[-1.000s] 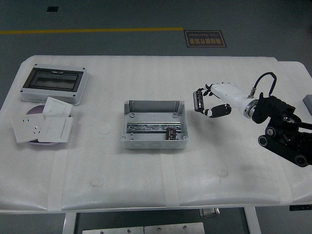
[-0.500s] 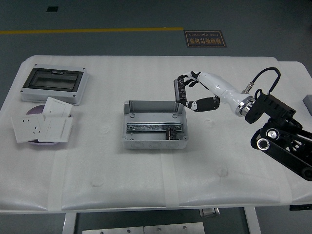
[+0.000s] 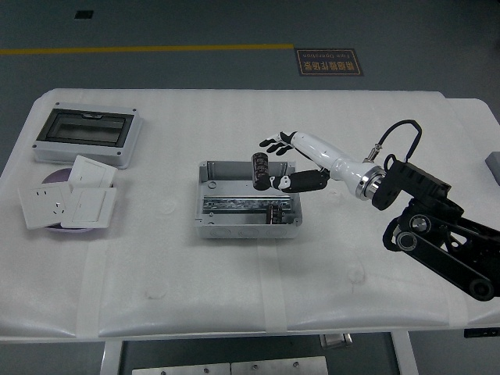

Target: Pick up the battery,place it into the box

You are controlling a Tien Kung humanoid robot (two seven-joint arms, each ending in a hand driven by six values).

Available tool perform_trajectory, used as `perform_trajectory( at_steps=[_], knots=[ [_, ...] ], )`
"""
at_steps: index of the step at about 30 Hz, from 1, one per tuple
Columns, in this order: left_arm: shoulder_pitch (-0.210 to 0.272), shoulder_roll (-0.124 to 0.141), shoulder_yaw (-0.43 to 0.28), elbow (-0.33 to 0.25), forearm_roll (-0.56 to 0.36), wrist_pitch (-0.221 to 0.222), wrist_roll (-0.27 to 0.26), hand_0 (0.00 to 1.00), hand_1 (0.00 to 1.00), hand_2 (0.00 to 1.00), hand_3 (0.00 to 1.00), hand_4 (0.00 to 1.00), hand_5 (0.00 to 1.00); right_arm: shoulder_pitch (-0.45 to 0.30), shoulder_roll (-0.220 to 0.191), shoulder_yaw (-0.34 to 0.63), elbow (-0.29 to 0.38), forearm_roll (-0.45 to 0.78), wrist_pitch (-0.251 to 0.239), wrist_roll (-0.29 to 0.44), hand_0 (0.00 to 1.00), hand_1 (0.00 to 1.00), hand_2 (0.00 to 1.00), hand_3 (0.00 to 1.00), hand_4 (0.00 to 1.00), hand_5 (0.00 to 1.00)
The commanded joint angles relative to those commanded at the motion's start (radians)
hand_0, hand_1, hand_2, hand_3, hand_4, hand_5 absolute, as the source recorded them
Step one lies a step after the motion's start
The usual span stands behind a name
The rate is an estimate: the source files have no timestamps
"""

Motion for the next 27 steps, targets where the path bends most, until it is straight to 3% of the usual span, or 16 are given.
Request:
perform_trajectory(
  at_steps=[5,17,18,23,24,27],
  knots=[
    [-0.001,-0.003,0.005,0.000,-0.005,-0.002,0.003,0.657,0.661,0.576,0.640,0.675,0.275,-0.001,-0.008,0.025,-0.014,0.001,-0.001,0.005,0.998,0.898,0.911,0.998,0.944,0.567],
    [0.004,0.002,-0.007,0.000,0.000,0.001,0.003,0.657,0.661,0.576,0.639,0.671,0.268,-0.060,-0.132,0.301,0.028,0.034,-0.051,0.044,0.998,0.882,0.883,0.987,0.957,0.565],
    [0.004,0.002,-0.007,0.000,0.000,0.001,0.003,0.657,0.662,0.576,0.639,0.672,0.268,-0.071,-0.137,0.331,0.025,0.036,-0.055,0.048,0.954,0.810,0.823,0.912,0.926,0.528],
    [0.004,0.001,-0.010,0.000,0.004,-0.001,0.006,0.657,0.662,0.576,0.639,0.672,0.268,-0.107,-0.146,0.466,-0.023,0.061,-0.072,0.074,0.954,0.810,0.823,0.912,0.926,0.528],
    [0.004,0.002,-0.009,0.000,0.004,-0.001,0.006,0.658,0.663,0.576,0.640,0.672,0.268,-0.112,-0.147,0.489,-0.034,0.065,-0.075,0.078,0.865,0.763,0.799,0.878,0.889,0.470],
    [0.004,0.003,-0.009,0.000,0.003,0.000,0.006,0.658,0.663,0.576,0.640,0.672,0.268,-0.126,-0.147,0.554,-0.063,0.075,-0.081,0.087,0.865,0.763,0.799,0.878,0.889,0.470]
  ],
)
